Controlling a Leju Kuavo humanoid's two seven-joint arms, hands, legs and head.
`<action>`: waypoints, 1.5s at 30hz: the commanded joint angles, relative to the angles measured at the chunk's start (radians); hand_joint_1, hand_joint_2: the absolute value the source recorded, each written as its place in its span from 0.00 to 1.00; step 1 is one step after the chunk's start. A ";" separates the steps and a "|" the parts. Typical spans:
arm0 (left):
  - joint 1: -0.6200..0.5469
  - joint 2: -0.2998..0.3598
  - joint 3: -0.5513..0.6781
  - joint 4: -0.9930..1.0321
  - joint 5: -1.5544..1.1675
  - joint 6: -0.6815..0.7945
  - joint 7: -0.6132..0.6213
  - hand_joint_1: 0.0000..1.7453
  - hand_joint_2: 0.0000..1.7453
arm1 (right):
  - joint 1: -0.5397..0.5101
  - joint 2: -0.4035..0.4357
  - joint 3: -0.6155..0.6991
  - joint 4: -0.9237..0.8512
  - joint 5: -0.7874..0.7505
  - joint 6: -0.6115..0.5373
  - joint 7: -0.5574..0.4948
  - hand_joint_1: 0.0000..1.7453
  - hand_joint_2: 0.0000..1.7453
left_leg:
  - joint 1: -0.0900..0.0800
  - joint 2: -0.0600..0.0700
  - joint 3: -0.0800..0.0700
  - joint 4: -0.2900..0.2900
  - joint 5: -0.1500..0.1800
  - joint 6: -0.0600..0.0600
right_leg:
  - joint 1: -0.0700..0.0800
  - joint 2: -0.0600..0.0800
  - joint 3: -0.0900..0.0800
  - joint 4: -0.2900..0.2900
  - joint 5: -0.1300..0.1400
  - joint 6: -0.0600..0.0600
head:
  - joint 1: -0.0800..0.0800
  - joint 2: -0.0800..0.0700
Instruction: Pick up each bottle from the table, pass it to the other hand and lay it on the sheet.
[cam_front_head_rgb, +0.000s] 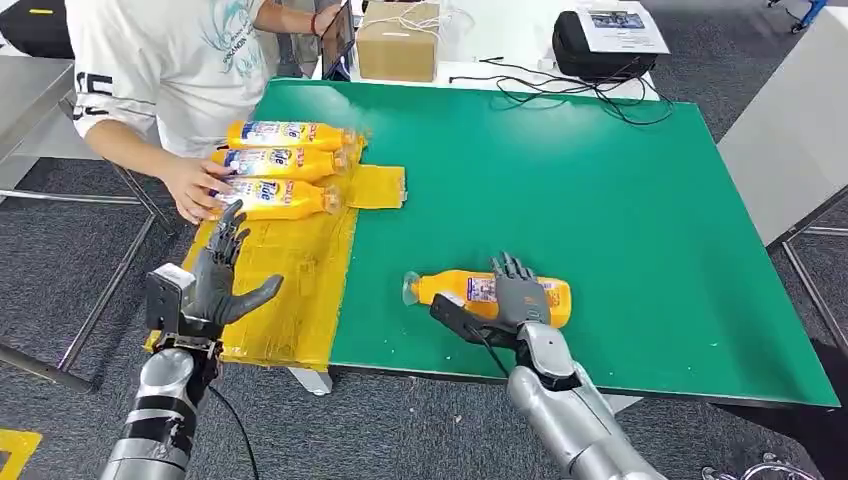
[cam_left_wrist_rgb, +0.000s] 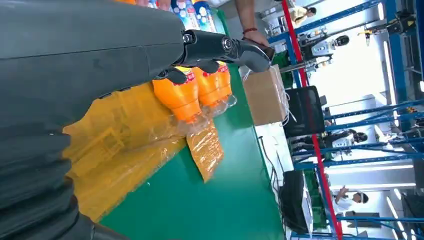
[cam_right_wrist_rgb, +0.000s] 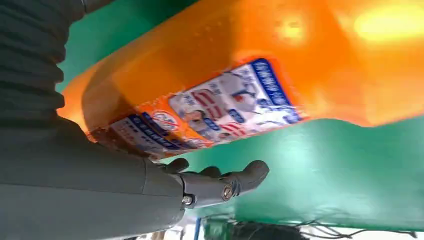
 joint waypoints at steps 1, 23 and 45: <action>-0.021 -0.016 0.032 0.030 -0.004 -0.003 0.012 0.00 1.00 | 0.005 -0.065 -0.032 0.034 0.084 0.057 0.064 0.00 1.00 | 0.001 -0.003 0.007 0.000 -0.003 -0.001 | 0.001 -0.003 0.008 0.000 -0.004 -0.001 | 0.000 0.000; -0.076 0.009 0.008 0.147 -0.034 -0.008 0.037 0.00 1.00 | -0.091 -0.078 -0.108 0.234 0.037 0.165 -0.017 1.00 1.00 | 0.000 -0.001 0.005 -0.001 0.000 0.000 | 0.000 -0.001 0.006 -0.001 -0.001 0.000 | 0.000 0.000; -0.270 -0.040 -0.119 0.358 -0.064 0.087 0.078 0.00 1.00 | -0.176 0.178 -0.219 0.206 -0.436 -0.105 -0.399 1.00 1.00 | 0.001 0.009 0.010 0.000 0.001 -0.001 | 0.002 0.005 0.007 0.001 0.004 -0.002 | 0.000 0.000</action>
